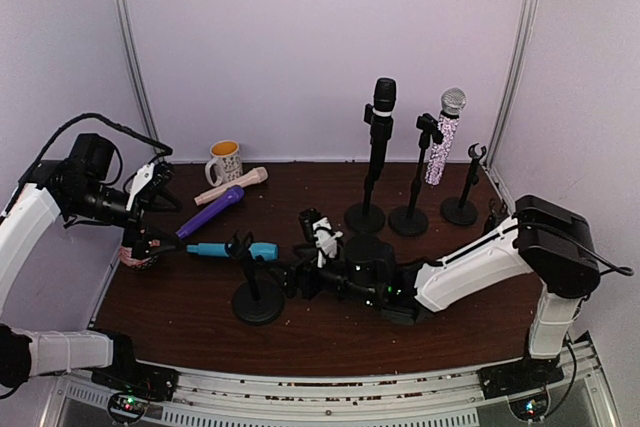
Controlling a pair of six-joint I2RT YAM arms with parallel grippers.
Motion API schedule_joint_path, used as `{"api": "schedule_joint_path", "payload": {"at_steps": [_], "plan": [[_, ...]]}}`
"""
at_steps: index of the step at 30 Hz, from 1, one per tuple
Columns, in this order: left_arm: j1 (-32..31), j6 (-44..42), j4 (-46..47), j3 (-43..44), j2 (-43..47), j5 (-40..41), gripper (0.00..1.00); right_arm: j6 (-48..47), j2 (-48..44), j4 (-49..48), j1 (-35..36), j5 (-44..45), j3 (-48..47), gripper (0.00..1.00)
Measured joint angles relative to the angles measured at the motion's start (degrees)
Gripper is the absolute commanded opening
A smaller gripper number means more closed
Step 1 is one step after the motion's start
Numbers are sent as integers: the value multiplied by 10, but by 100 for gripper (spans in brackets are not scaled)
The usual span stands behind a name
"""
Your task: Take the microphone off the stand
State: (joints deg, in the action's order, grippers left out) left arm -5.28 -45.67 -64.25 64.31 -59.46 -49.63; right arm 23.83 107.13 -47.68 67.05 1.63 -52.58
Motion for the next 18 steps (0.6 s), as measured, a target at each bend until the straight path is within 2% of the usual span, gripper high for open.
{"api": "schedule_joint_path", "payload": {"at_steps": [9, 14, 18], "plan": [[0, 12, 7, 7, -5, 2, 97, -142, 0, 98, 39, 0, -72, 82], [1, 22, 18, 7, -17, 8, 96, -192, 14, 146, 54, 35, -156, 74], [2, 26, 23, 7, -28, 10, 95, -219, 49, 186, 63, 76, -225, 63]]}}
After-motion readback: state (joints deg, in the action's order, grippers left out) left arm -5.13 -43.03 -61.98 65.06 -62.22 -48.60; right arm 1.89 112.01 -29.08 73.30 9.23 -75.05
